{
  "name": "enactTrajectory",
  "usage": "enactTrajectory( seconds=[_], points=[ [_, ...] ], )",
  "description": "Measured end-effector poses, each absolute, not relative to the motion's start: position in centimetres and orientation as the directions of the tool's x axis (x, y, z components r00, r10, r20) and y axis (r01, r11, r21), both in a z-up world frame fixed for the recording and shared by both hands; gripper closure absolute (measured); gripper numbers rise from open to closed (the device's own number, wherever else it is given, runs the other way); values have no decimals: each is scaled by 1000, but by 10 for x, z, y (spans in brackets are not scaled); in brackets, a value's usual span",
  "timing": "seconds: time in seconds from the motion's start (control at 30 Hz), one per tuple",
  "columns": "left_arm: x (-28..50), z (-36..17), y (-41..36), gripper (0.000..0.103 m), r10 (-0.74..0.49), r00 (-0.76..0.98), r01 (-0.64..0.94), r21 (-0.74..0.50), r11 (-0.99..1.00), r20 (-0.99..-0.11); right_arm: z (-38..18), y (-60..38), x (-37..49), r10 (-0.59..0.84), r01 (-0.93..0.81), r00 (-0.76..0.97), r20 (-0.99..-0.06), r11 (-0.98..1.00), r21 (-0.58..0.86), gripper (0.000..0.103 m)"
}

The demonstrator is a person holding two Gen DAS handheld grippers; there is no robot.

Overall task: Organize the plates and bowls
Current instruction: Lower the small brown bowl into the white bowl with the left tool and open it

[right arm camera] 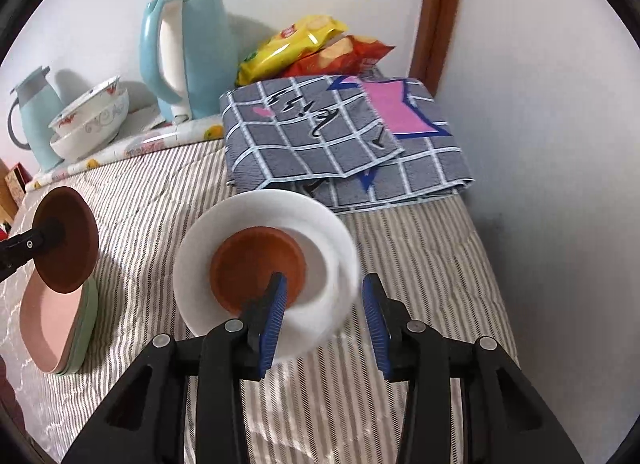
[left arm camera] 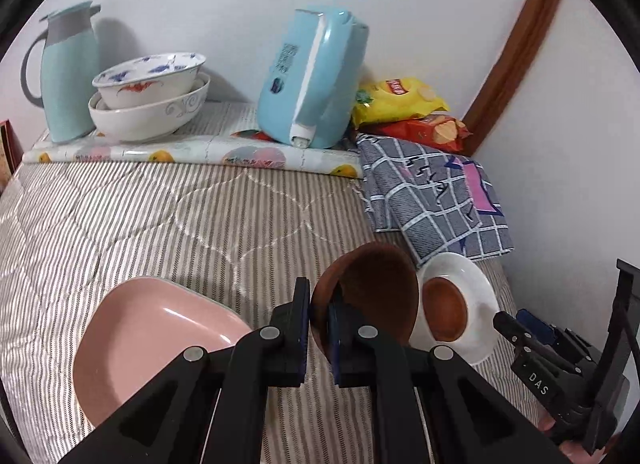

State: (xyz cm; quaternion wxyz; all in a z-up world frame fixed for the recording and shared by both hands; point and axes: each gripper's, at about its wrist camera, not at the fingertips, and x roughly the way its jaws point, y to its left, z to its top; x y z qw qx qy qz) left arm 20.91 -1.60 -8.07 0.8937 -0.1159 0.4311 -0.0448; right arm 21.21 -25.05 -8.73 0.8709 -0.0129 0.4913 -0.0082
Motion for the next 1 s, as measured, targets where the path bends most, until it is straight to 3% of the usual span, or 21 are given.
enactTrajectory(
  seconds=[1.0],
  points=[
    [226, -101, -111, 94, -250, 580, 81, -251, 965, -775, -85, -336, 157, -37, 92, 533, -845, 996, 14, 64]
  ],
)
